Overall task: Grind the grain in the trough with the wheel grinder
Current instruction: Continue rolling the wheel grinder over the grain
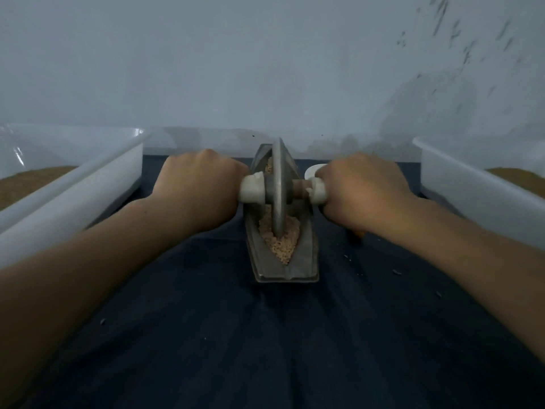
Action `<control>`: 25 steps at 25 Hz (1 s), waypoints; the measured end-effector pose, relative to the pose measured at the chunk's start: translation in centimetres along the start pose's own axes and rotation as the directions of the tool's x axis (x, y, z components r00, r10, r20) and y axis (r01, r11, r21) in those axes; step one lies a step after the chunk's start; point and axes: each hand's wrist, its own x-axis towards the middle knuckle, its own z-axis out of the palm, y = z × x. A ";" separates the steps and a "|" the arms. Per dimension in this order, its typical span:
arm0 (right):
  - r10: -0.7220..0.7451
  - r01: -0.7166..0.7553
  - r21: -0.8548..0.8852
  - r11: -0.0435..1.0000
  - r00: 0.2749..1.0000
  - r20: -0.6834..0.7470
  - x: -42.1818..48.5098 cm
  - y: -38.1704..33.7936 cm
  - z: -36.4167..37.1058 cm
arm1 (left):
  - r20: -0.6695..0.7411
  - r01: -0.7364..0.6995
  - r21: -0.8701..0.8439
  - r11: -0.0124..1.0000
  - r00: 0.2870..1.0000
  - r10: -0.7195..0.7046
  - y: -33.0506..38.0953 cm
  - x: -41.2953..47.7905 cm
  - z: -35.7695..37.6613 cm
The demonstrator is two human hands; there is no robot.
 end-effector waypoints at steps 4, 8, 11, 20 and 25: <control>0.018 -0.018 0.004 1.000 1.000 0.004 0.3 0.3 0.7 | 0.036 0.008 0.015 1.000 0.999 -0.008 -0.2 0.8 0.4; 0.089 -0.090 -0.021 0.996 0.994 -0.058 5.5 -0.4 2.4 | 0.109 0.142 -0.023 0.990 0.984 -0.138 -0.4 4.6 3.0; 0.106 -0.109 -0.046 0.993 0.992 -0.063 7.0 -0.8 2.4 | 0.140 0.193 -0.079 0.978 0.973 -0.181 -0.3 5.4 3.8; 0.020 -0.020 -0.026 0.999 0.999 -0.033 -1.0 0.3 0.5 | 0.029 -0.013 0.021 1.000 1.000 0.012 -0.5 0.1 -0.2; 0.128 -0.128 0.028 0.991 0.992 0.006 4.7 -0.6 2.1 | 0.185 0.124 -0.013 0.992 0.975 -0.120 -0.1 5.1 1.9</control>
